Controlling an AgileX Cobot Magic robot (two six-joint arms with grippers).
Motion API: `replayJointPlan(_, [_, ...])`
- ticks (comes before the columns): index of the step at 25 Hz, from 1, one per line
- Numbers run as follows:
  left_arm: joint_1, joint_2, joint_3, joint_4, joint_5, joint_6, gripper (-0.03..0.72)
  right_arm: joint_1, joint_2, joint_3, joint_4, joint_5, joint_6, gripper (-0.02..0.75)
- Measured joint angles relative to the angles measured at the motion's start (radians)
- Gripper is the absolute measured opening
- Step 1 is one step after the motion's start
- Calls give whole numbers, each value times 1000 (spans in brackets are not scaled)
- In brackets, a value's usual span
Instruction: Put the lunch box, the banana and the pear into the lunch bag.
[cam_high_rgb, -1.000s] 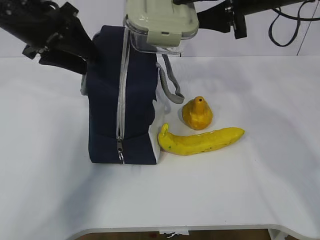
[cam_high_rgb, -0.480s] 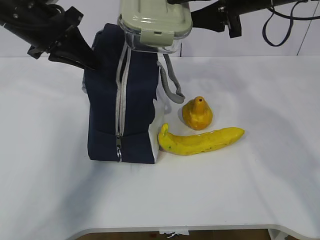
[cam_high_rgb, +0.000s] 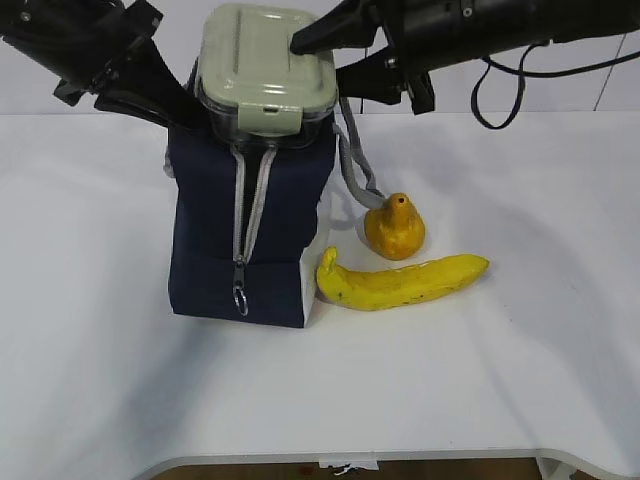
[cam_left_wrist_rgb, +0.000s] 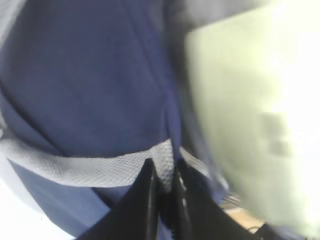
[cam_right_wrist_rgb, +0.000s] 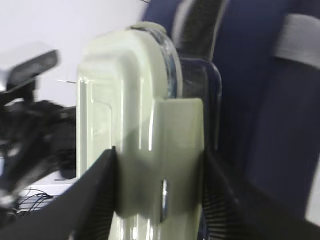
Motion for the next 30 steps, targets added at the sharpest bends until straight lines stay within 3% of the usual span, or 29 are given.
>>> replayJointPlan(10, [2, 0, -10, 17, 32, 0, 15, -34, 29, -4, -223, -172, 0, 372])
replayJointPlan(22, [2, 0, -11, 39, 32, 0, 15, 110, 130, -102, -202, -176, 0, 372])
replayJointPlan(30, [2, 0, -11, 49, 33, 0, 15, 121, 258, -159, -191, -185, 0, 372])
